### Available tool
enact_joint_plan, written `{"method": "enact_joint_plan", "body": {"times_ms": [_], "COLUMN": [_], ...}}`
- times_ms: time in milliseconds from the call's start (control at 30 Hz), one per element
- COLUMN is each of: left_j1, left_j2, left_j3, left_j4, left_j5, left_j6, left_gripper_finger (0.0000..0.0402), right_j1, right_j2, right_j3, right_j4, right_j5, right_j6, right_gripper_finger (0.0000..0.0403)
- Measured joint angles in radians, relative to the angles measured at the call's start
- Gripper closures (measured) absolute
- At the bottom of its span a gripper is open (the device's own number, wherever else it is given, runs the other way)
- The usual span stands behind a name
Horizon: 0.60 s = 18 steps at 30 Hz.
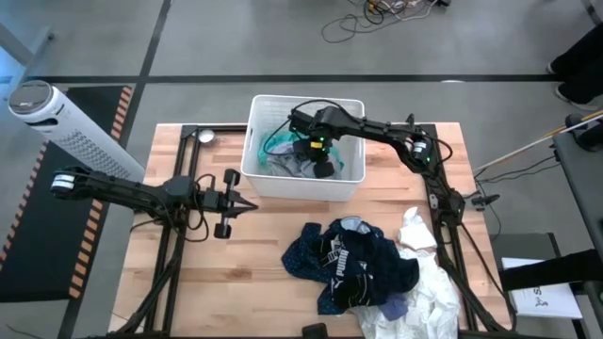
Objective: Sort clothes
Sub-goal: Put the gray shorts into the laundry organizer, then put the blue underwear into the laundry organizer
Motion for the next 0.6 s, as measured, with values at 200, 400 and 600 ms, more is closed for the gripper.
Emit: {"method": "enact_joint_plan", "body": {"times_ms": [200, 400, 600], "left_j1": [0.0, 0.0, 0.0], "left_j2": [0.0, 0.0, 0.0], "left_j3": [0.0, 0.0, 0.0], "left_j4": [0.0, 0.0, 0.0], "left_j5": [0.0, 0.0, 0.0], "left_j6": [0.0, 0.0, 0.0], "left_gripper_finger": [0.0402, 0.0402, 0.0402], "right_j1": [0.002, 0.01, 0.027], "right_j2": [-0.069, -0.173, -0.334], "right_j3": [0.085, 0.163, 0.178], "right_j4": [-0.009, -0.033, -0.033], "right_j5": [0.043, 0.043, 0.039], "right_j6": [0.008, 0.039, 0.118], "right_gripper_finger": [0.0403, 0.0403, 0.0403]}}
